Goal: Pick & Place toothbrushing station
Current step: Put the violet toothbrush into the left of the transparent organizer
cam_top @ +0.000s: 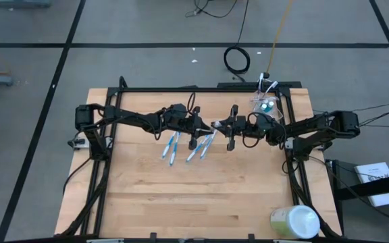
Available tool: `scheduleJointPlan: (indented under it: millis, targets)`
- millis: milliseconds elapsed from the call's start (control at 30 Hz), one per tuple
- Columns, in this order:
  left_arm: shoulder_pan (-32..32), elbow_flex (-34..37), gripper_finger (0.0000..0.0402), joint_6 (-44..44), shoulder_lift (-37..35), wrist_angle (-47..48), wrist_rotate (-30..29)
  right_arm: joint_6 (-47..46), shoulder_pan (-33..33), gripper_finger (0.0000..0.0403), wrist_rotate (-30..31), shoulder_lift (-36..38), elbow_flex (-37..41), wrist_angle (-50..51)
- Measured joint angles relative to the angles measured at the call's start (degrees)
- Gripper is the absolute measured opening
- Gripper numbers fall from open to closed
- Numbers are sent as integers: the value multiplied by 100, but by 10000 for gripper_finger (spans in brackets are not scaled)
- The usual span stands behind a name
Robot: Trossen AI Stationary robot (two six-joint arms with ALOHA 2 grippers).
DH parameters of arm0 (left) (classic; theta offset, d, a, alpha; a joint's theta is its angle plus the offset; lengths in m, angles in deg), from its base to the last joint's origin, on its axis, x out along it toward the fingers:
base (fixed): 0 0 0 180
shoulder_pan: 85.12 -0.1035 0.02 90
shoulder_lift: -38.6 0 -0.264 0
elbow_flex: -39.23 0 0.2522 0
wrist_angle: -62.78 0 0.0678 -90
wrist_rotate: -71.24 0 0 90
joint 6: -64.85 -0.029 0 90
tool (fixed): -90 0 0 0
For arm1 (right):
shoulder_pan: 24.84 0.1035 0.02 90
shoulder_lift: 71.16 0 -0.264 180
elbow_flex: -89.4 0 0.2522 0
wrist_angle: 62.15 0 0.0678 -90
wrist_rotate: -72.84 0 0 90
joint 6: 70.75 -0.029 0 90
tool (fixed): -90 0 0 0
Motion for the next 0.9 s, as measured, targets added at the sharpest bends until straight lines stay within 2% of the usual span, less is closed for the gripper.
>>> scheduleJointPlan:
  millis: [467,900]
  targets:
    - [-2,0,118,118,0,9,-25,-3,4,16,-11,0,0,4]
    - [-1,0,120,182,0,15,-47,-3,2,16,-4,0,0,4]
